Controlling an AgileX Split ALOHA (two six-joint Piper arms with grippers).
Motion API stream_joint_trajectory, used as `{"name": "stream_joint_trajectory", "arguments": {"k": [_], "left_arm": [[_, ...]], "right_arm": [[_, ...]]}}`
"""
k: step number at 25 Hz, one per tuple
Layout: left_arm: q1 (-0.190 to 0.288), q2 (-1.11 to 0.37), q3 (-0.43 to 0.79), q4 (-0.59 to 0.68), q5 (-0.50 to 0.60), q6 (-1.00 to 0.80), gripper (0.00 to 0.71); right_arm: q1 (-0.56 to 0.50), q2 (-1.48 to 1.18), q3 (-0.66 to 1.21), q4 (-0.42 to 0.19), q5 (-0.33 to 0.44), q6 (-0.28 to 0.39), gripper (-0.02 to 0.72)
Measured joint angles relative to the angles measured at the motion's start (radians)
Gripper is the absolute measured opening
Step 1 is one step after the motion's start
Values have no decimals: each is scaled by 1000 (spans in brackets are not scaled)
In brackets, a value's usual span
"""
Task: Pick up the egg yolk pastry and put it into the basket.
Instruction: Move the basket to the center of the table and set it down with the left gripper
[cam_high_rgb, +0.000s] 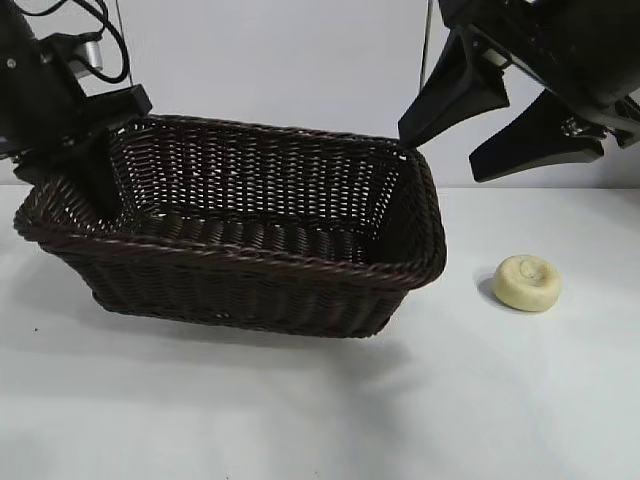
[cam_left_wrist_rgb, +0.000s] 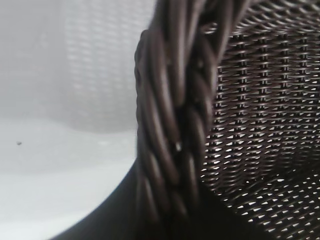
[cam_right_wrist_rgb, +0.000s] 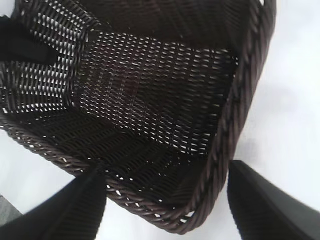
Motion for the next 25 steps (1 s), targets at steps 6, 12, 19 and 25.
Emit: {"name": "stream_joint_trajectory", "arguments": {"k": [6, 12, 19, 25], "left_arm": [[0, 71, 0, 1, -12, 12, 102], [17, 104, 0, -8, -23, 13, 102], [36, 134, 0, -32, -32, -9, 101], [36, 134, 0, -32, -42, -9, 101]], "right_arm": [[0, 0, 0, 0, 1, 0, 496], [0, 0, 0, 0, 1, 0, 496], [0, 0, 0, 0, 1, 0, 496], [0, 0, 0, 0, 1, 0, 496]]}}
